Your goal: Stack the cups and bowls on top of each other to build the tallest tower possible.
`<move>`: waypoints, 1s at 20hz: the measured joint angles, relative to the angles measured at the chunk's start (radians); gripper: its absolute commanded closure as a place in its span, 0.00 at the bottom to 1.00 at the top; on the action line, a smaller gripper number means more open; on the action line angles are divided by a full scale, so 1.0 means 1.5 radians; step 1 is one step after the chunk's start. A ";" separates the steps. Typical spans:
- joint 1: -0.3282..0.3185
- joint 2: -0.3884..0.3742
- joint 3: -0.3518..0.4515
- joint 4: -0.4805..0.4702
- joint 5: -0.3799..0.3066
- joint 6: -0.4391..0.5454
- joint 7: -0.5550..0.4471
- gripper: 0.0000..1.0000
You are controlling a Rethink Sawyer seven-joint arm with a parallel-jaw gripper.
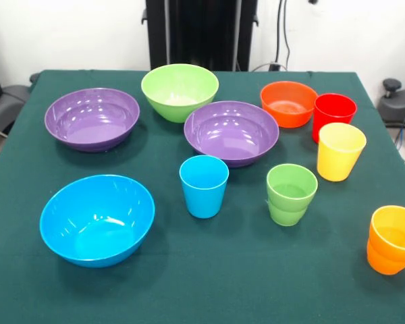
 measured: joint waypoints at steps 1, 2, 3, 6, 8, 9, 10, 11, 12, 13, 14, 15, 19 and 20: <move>0.005 0.010 0.000 -0.013 -0.001 0.005 0.000 0.00; 0.013 0.027 0.000 -0.034 -0.002 0.011 0.000 0.00; 0.017 0.037 0.000 -0.045 -0.003 0.012 0.000 0.00; 0.029 0.065 0.000 -0.077 -0.003 0.014 0.000 0.00; 0.036 0.083 0.000 -0.099 -0.003 0.014 0.000 0.00; 0.039 0.091 0.000 -0.109 -0.003 0.014 0.000 0.00; 0.041 0.099 0.000 -0.119 -0.003 0.014 0.000 0.00; 0.043 0.107 0.000 -0.129 -0.003 0.014 0.000 0.00; 0.044 0.113 0.000 -0.137 -0.003 0.014 0.000 0.00; 0.046 0.120 0.000 -0.146 -0.004 0.014 0.000 0.00; 0.047 0.127 0.000 -0.154 -0.004 0.014 0.000 0.00; 0.047 0.134 0.000 -0.163 -0.004 0.014 0.000 0.00; 0.047 0.165 0.000 -0.194 -0.006 0.014 0.000 0.00; 0.047 0.173 0.000 -0.202 -0.008 0.014 0.000 0.00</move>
